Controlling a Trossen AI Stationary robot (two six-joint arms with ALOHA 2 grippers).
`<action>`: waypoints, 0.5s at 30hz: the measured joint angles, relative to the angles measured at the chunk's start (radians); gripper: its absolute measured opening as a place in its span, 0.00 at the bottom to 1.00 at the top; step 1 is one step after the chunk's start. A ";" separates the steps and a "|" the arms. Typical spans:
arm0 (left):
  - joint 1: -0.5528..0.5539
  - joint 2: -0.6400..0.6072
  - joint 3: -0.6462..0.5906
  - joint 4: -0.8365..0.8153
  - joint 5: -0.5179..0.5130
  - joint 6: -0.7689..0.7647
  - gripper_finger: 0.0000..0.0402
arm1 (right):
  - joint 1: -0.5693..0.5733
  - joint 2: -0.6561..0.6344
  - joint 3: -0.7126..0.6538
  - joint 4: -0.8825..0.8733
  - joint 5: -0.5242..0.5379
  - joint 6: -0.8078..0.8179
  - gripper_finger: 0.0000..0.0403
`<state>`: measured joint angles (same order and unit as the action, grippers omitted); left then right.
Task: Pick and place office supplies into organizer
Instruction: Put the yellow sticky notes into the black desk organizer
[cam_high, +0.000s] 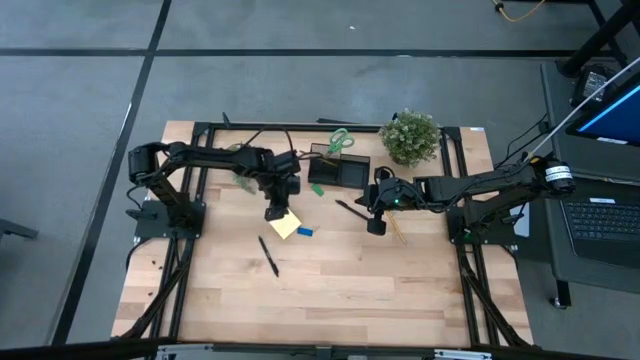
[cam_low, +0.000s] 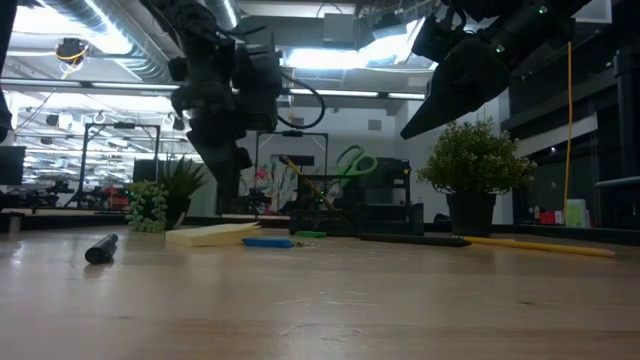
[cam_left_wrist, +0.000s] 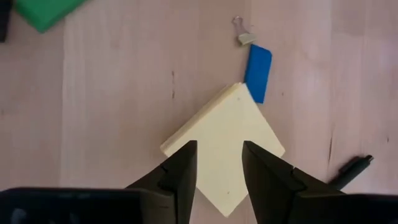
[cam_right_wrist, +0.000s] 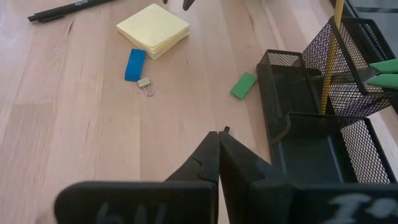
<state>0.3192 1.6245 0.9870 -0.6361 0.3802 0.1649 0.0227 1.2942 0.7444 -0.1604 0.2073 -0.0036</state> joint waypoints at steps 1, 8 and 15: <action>0.003 0.000 -0.005 0.002 0.000 -0.009 0.31 | 0.000 0.000 0.000 0.000 0.000 0.000 0.02; 0.021 0.018 -0.046 0.018 -0.003 -0.060 0.31 | 0.000 0.000 0.000 0.000 0.000 0.002 0.02; 0.024 0.073 -0.056 0.064 0.002 -0.084 0.31 | 0.000 0.000 0.000 0.001 -0.001 0.005 0.02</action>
<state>0.3428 1.6974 0.9314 -0.5724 0.3827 0.0807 0.0229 1.2942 0.7444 -0.1592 0.2066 0.0019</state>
